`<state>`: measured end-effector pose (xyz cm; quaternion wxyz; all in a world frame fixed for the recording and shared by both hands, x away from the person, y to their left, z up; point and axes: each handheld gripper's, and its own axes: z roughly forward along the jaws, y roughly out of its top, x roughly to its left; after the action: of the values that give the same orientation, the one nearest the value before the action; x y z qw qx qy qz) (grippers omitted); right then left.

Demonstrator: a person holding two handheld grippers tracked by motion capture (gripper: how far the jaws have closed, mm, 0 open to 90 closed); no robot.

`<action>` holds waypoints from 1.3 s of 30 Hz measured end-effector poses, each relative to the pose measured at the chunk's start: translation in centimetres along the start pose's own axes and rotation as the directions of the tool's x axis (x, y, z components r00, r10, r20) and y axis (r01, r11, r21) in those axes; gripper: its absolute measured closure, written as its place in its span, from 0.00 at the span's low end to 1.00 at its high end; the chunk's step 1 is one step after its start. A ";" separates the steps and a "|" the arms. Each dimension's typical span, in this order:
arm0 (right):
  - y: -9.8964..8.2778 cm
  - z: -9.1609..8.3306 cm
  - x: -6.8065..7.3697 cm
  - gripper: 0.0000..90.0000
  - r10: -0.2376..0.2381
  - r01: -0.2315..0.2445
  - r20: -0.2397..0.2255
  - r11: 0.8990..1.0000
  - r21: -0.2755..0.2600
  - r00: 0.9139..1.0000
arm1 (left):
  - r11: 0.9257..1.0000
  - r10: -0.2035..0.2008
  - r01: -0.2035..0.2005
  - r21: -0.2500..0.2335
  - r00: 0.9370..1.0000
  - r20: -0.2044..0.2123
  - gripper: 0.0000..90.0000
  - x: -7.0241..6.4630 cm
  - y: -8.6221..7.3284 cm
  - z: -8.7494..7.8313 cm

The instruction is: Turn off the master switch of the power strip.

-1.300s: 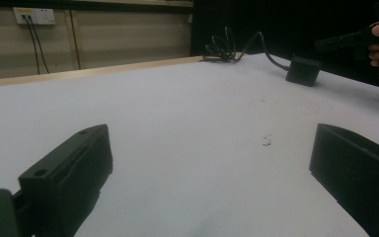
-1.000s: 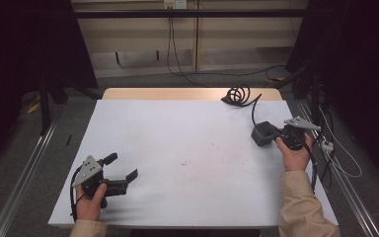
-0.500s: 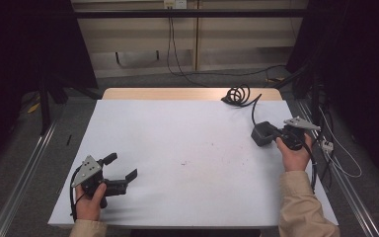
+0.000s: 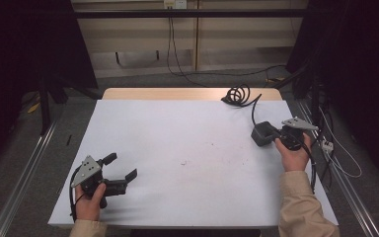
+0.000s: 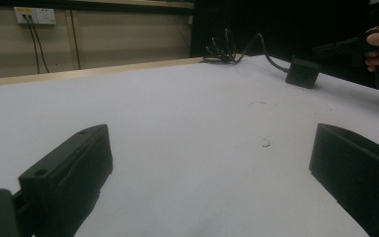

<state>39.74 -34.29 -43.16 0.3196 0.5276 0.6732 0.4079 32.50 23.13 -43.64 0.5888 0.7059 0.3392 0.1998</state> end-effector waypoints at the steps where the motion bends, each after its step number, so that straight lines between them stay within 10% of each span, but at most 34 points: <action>1: 0.0 0.0 0.0 1.00 0.005 -0.005 -0.002 1.000 -0.002 1.000 | 1.000 0.000 0.000 0.000 1.000 0.000 0.03 0.0 0.0 0.0; 39: -0.2 0.0 -0.1 1.00 0.001 -0.001 -0.009 1.000 -0.007 1.000 | 1.000 -0.002 0.002 -0.008 1.000 -0.006 0.03 -0.1 0.1 -0.1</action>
<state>39.68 -34.38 -43.35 0.3182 0.5248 0.6730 0.4128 32.34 23.10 -43.52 0.5908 0.7027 0.3408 0.2028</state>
